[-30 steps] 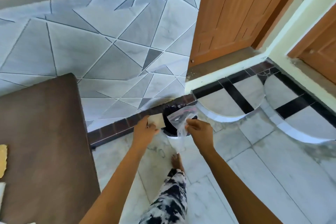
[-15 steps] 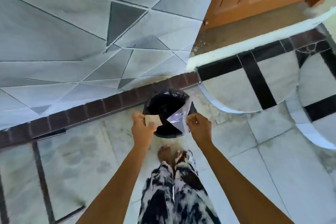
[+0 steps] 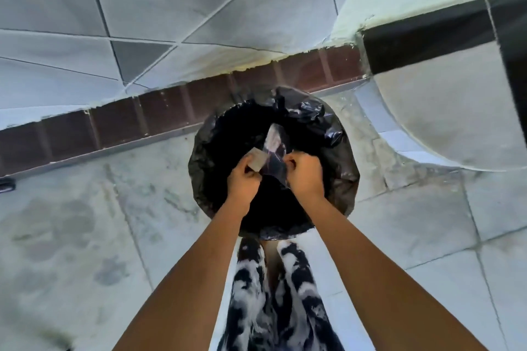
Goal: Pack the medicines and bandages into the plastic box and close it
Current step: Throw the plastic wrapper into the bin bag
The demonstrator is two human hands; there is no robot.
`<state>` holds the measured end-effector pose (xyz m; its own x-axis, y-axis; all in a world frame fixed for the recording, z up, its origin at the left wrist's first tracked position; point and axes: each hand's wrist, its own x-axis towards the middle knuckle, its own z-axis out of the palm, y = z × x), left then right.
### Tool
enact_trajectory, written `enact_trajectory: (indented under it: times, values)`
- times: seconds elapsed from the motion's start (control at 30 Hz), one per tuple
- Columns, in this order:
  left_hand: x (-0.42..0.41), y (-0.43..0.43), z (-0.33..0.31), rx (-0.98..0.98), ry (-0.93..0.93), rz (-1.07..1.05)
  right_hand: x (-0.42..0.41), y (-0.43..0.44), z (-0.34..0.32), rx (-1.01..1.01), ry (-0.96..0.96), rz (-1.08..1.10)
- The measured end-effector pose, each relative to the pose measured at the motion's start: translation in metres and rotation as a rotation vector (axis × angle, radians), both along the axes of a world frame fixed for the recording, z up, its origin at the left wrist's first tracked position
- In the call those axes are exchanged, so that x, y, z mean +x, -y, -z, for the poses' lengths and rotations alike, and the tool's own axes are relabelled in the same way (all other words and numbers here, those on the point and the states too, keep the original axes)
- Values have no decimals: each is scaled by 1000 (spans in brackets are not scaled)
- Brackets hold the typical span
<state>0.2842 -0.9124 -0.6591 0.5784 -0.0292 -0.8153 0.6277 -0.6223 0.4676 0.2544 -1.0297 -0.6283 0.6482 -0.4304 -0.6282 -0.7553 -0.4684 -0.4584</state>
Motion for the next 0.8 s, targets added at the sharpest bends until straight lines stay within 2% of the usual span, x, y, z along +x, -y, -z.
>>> enact_trajectory:
  times: [0.07,0.13,0.2,0.33,0.53,0.67,0.8]
  values:
    - [0,2,19,-53,-77,-19,5,0,16,69,-42,-35]
    - [2,5,26,-56,-119,77,8,0,21,159,-78,-116]
    - [7,5,22,1,-72,166,6,2,17,172,-95,-151]
    - [8,3,-31,-1,30,83,-3,9,-32,95,-37,-150]
    - [-10,1,-189,19,278,251,-26,17,-172,-8,103,-166]
    - [-24,-7,-318,9,480,348,-38,23,-300,-105,237,-154]
    - [-47,-13,-425,61,631,354,-63,22,-403,-208,375,-235]
